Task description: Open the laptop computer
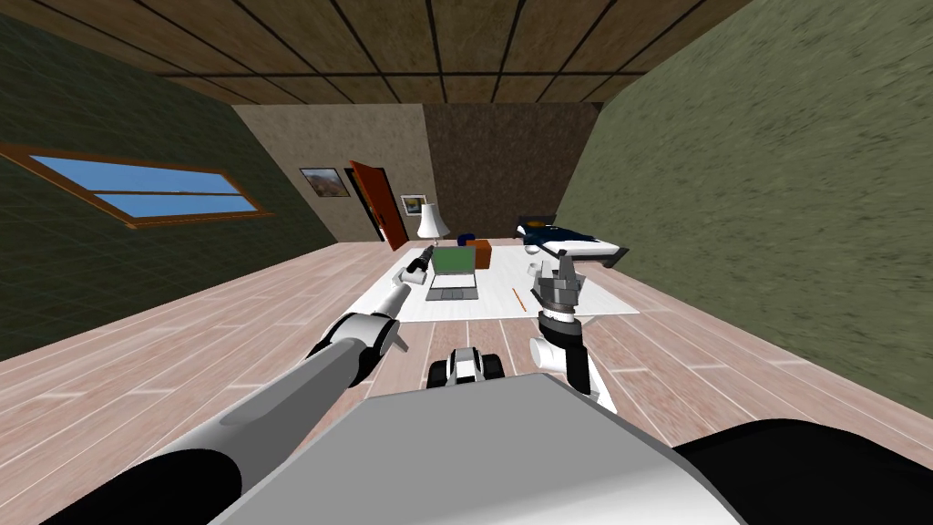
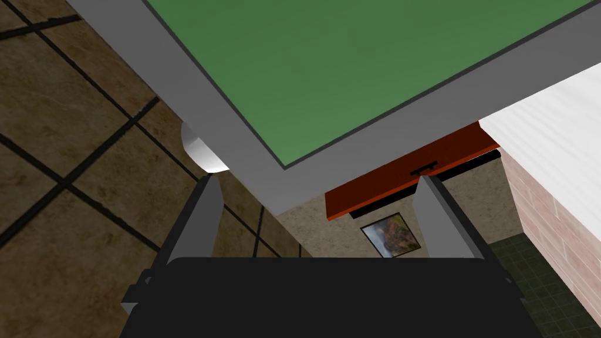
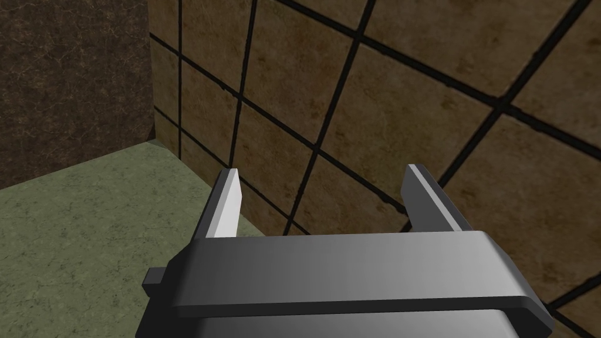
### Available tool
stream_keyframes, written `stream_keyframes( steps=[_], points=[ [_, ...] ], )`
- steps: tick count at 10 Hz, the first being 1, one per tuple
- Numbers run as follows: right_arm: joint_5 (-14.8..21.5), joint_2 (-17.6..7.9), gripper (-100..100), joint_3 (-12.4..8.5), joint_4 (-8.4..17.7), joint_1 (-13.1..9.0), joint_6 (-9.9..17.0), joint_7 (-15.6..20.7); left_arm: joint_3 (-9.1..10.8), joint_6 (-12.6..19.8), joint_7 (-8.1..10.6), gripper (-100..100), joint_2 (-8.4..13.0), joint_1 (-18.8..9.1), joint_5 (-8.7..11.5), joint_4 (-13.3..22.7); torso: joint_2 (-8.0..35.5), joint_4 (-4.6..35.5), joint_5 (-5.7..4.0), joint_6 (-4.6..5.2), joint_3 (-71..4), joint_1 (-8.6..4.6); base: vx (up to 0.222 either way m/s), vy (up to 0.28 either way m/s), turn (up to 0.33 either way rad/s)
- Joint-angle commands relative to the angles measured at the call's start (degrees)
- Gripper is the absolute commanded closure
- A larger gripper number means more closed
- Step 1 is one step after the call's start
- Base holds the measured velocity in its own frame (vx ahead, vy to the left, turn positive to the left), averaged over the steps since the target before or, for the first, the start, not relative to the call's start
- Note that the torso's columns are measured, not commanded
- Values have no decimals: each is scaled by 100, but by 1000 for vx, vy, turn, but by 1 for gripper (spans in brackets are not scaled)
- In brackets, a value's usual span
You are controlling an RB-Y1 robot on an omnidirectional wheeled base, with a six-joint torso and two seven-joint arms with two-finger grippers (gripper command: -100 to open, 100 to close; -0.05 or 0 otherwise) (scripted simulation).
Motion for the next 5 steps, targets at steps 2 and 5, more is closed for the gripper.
stream_keyframes(
  steps=[2, 5],
  points=[
    [0, 0, 0, 0, 0, 0, 0, 0, 30, 91, 531, -100, -2, 44, -542, -106, -3, -1, -1, -1, -2, -4, 11, 14, -38],
    [0, 0, 0, 0, 0, 0, 0, 0, 69, 190, 1015, -100, -1, 102, -1045, -227, 0, -2, -1, -4, 0, -3, 12, 13, -38]
  ],
)
